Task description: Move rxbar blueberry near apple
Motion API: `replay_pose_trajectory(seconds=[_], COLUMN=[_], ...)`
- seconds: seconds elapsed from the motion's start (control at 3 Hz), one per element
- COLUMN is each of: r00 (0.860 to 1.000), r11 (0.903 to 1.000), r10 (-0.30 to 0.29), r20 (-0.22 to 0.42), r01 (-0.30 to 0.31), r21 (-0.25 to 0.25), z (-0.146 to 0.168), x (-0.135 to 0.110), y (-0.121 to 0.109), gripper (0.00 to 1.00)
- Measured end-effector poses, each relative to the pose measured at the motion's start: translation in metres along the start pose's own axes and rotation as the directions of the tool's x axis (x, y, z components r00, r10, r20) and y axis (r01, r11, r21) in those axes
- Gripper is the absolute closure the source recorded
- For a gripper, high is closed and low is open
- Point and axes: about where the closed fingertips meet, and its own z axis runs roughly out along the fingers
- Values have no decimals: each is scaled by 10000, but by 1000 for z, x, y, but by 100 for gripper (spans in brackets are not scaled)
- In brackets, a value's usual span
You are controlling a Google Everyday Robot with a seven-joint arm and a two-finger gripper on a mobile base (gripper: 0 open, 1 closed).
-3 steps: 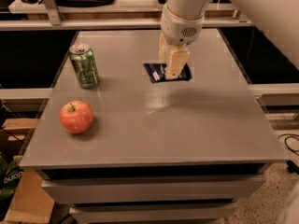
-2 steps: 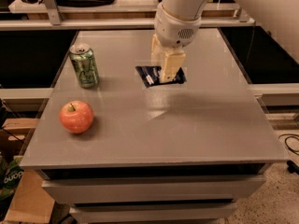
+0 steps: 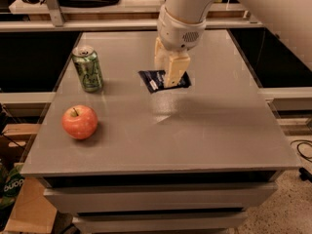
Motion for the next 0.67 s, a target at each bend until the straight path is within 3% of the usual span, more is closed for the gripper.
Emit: replay_pose_trajectory(seconds=[0.33, 0.67], r00=[9950, 9775], r11=[9950, 9774], r10=[-996, -2105], r20=[-52, -98], r01=[996, 2103], r21=[-30, -214], z=[5, 12], x=[-21, -50], y=[3, 11], gripper=[100, 100])
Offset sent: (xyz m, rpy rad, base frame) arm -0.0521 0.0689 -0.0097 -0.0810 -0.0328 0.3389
